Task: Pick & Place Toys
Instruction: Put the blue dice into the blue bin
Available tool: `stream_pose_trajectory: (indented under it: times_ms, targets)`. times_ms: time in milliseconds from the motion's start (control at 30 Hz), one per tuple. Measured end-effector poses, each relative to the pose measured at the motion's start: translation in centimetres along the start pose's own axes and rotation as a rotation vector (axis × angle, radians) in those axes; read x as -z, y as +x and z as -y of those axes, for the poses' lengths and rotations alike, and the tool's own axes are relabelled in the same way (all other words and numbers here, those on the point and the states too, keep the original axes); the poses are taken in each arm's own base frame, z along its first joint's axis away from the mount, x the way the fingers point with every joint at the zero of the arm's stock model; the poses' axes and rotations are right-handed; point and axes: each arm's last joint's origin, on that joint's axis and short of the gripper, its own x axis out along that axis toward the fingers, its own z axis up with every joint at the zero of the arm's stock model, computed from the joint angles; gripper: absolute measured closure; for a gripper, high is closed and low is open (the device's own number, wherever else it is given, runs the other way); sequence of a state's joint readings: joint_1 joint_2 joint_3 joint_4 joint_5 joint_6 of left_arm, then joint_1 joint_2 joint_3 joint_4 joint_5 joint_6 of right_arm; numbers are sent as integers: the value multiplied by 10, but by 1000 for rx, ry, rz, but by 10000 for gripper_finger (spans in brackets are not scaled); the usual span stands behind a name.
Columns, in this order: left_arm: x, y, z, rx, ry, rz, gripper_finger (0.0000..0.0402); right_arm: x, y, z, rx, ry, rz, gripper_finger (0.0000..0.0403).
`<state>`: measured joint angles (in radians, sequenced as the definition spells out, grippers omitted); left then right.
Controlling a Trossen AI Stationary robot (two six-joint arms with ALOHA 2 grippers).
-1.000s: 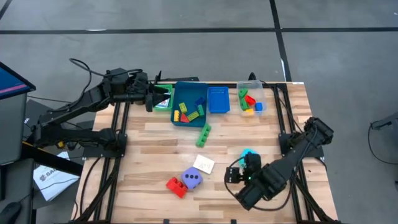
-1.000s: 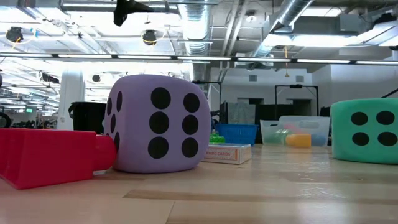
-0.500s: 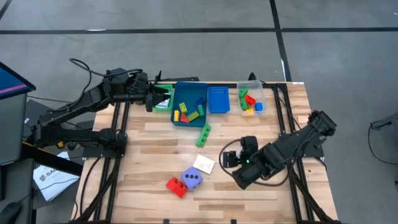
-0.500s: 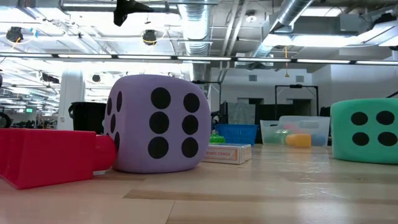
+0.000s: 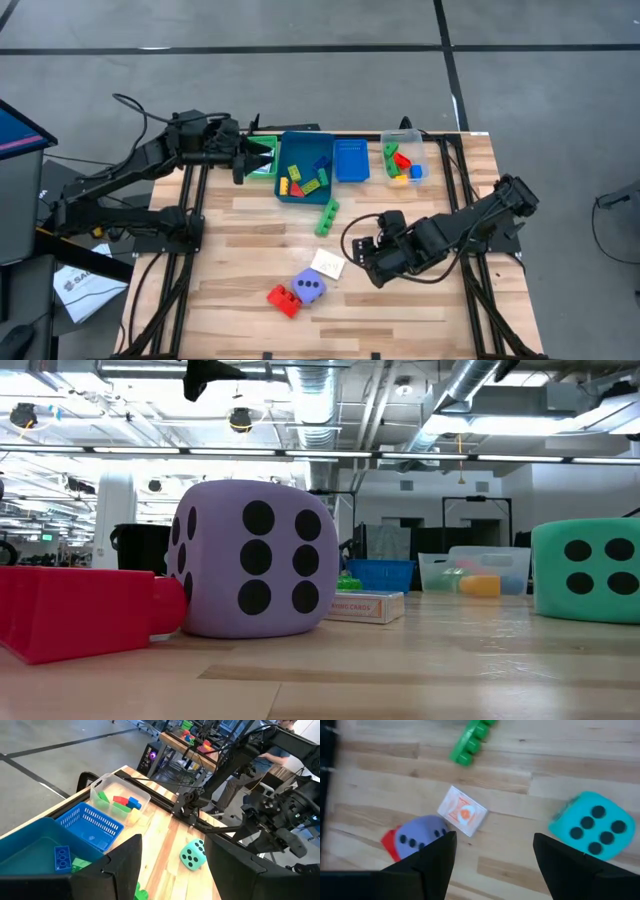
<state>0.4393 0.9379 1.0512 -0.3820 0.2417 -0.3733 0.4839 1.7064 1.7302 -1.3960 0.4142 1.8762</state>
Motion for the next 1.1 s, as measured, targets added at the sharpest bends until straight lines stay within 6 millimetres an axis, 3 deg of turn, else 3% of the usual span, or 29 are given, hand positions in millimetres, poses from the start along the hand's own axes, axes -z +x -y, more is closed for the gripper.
stream_pose_trajectory:
  times_ms: [233, 533, 700, 1100]
  targets:
    - [0, 0, 0, 0, 2, 0, 193, 5, 4, 7, 139, 1, -122, 127]
    - [0, 0, 0, -1, 2, 0, 193, 5, 3, 15, 256, 72, -187, 10]
    - [0, 0, 0, -1, 2, 1, 193, 5, 2, 16, 281, 123, -192, 23]
    - [0, 0, 0, -3, 1, -3, 193, 5, 2, 16, 290, 236, -173, 10]
